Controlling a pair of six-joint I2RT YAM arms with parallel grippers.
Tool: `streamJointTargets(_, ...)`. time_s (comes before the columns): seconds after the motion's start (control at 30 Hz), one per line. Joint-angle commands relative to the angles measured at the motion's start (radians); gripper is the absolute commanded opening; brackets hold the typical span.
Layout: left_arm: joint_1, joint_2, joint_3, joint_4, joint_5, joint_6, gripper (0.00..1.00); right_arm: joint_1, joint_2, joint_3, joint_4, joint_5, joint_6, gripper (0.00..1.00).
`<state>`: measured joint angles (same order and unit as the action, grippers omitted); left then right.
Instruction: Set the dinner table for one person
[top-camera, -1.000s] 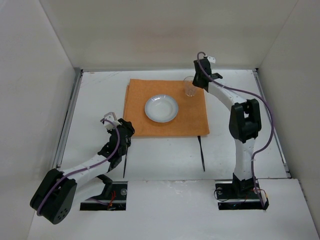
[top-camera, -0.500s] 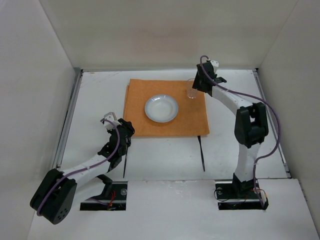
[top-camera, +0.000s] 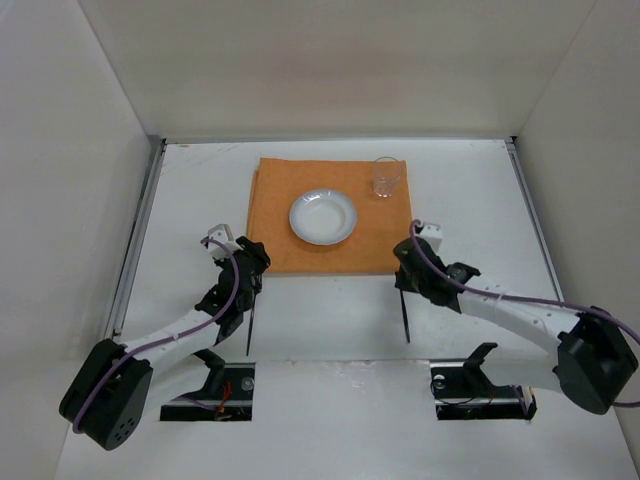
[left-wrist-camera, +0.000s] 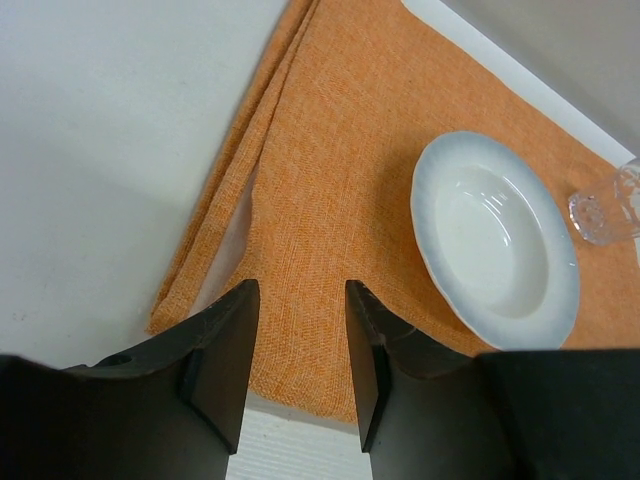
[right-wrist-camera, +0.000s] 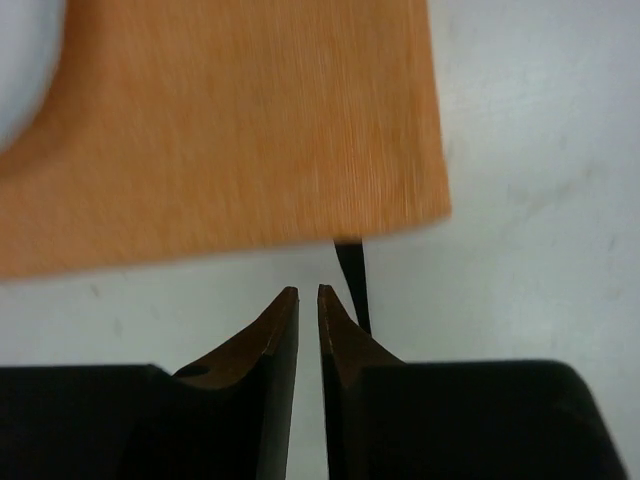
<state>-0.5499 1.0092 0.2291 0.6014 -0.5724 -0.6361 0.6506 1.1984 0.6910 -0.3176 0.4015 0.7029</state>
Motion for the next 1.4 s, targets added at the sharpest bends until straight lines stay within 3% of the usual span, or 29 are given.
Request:
streamJointTargets(0.0, -0.008, -0.017, 0.012, 0.029, 0.000, -0.005, 0.38, 0.098, -0.066, -0.044, -0.164, 0.023, 0.186, 0.24)
streamJointTargets(0.13, -0.003, -0.029, 0.009, 0.029, -0.004, -0.002, 0.39, 0.163, -0.069, -0.048, -0.290, 0.048, 0.280, 0.38)
streamJointTargets(0.5, -0.005, -0.034, 0.007, 0.029, 0.000, -0.002, 0.39, 0.174, 0.070, -0.039, -0.302, 0.020, 0.290, 0.40)
streamJointTargets(0.67, -0.006, -0.023, 0.009, 0.029, 0.000, -0.004, 0.39, 0.183, 0.118, -0.012, -0.299, -0.006, 0.280, 0.35)
streamJointTargets(0.97, 0.006, -0.043, 0.001, 0.029, 0.000, -0.005, 0.39, 0.221, 0.170, -0.005, -0.302, -0.075, 0.293, 0.13)
streamJointTargets(1.13, 0.006, -0.037, 0.001, 0.029, 0.000, -0.005, 0.39, 0.302, 0.099, 0.005, -0.380, -0.107, 0.337, 0.11)
streamJointTargets(1.37, 0.006, -0.034, 0.003, 0.029, 0.000, -0.010, 0.39, 0.484, 0.023, 0.186, -0.498, -0.147, 0.339, 0.11)
